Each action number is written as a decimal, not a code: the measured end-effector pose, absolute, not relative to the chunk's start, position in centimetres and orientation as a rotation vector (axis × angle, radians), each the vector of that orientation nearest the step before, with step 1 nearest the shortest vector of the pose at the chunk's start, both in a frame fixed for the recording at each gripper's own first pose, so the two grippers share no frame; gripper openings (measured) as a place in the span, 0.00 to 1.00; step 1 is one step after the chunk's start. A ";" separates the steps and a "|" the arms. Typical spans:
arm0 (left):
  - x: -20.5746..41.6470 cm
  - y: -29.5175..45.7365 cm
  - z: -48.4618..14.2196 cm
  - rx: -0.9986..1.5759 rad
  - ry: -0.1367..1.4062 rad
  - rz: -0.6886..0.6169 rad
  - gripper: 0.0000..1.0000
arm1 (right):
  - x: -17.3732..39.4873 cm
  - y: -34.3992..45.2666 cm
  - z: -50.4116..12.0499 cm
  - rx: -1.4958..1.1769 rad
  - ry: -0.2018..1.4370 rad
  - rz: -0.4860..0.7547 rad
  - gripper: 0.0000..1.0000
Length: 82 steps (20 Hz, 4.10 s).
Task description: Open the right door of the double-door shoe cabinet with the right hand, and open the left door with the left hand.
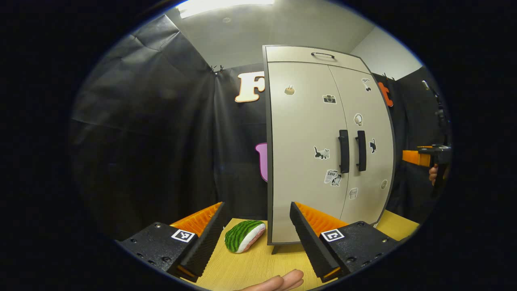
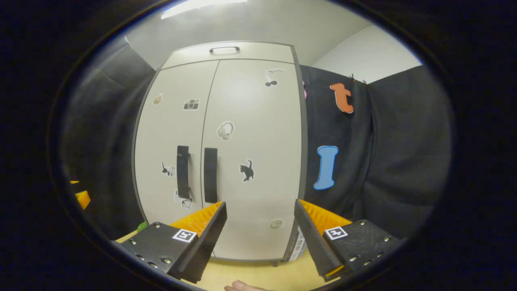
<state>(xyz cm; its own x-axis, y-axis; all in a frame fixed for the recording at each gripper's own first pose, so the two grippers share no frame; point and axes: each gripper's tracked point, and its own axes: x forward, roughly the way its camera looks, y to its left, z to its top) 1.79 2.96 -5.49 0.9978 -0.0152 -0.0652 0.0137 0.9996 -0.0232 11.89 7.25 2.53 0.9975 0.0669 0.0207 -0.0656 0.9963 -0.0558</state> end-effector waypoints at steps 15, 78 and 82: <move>-2.7 4.5 -9.5 -0.041 0.073 -0.033 0.98 | 22.1 18.5 3.4 -0.052 0.015 0.156 0.98; -5.7 -5.9 -12.6 -0.019 0.170 -0.138 0.98 | 11.3 -9.6 2.0 0.009 0.051 0.167 0.01; -5.6 -5.4 -12.8 -0.016 0.176 -0.122 0.98 | 11.3 -9.3 1.6 0.026 0.066 0.257 0.04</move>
<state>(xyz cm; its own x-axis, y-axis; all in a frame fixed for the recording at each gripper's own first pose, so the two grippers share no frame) -5.60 -5.38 -12.78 0.9771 -0.1229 -0.1734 0.1201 0.9924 -0.0268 11.32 -9.33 1.60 0.9649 0.2551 -0.0622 -0.2534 0.9668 0.0342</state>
